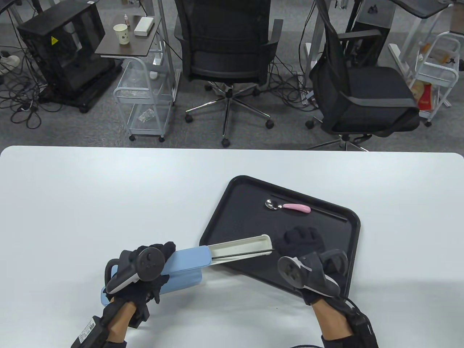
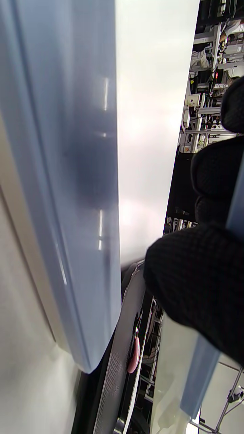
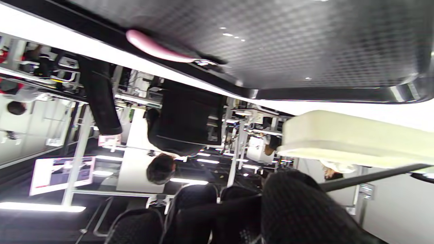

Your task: Slide to open lunch boxes and place utensils

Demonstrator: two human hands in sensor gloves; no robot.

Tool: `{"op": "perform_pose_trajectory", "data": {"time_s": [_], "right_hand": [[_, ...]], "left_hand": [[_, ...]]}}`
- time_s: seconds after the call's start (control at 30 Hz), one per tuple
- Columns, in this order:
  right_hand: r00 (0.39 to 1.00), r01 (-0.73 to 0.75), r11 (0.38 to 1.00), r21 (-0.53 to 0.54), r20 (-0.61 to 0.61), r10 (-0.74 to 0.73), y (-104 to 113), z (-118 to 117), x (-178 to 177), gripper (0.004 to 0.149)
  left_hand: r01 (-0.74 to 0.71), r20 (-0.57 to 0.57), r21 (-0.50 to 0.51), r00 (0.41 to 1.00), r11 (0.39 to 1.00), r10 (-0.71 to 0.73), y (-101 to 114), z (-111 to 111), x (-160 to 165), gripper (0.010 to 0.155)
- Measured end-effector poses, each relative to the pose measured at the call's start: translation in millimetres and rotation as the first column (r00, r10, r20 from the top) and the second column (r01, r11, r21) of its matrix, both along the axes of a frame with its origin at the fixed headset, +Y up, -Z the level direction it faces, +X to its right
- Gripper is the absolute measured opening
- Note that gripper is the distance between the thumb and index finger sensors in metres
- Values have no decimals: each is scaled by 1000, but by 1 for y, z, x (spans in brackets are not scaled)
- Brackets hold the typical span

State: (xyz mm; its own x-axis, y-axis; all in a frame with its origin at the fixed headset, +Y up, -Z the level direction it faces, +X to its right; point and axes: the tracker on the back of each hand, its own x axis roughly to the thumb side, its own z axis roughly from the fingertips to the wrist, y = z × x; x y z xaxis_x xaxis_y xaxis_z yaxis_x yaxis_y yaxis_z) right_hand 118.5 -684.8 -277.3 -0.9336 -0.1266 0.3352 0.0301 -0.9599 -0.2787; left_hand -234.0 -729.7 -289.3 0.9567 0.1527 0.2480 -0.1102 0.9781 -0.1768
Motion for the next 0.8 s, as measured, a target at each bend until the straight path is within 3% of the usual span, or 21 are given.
{"op": "perform_pose_trajectory", "data": {"time_s": [0.33, 0.8], "right_hand": [[994, -27, 999, -29, -103, 23, -8, 10, -35, 41], [992, -10, 1000, -27, -124, 6, -9, 13, -39, 43]], "left_hand": [[14, 55, 32, 998, 999, -15, 5, 7, 14, 83], [18, 63, 35, 998, 999, -20, 6, 9, 15, 83]]}}
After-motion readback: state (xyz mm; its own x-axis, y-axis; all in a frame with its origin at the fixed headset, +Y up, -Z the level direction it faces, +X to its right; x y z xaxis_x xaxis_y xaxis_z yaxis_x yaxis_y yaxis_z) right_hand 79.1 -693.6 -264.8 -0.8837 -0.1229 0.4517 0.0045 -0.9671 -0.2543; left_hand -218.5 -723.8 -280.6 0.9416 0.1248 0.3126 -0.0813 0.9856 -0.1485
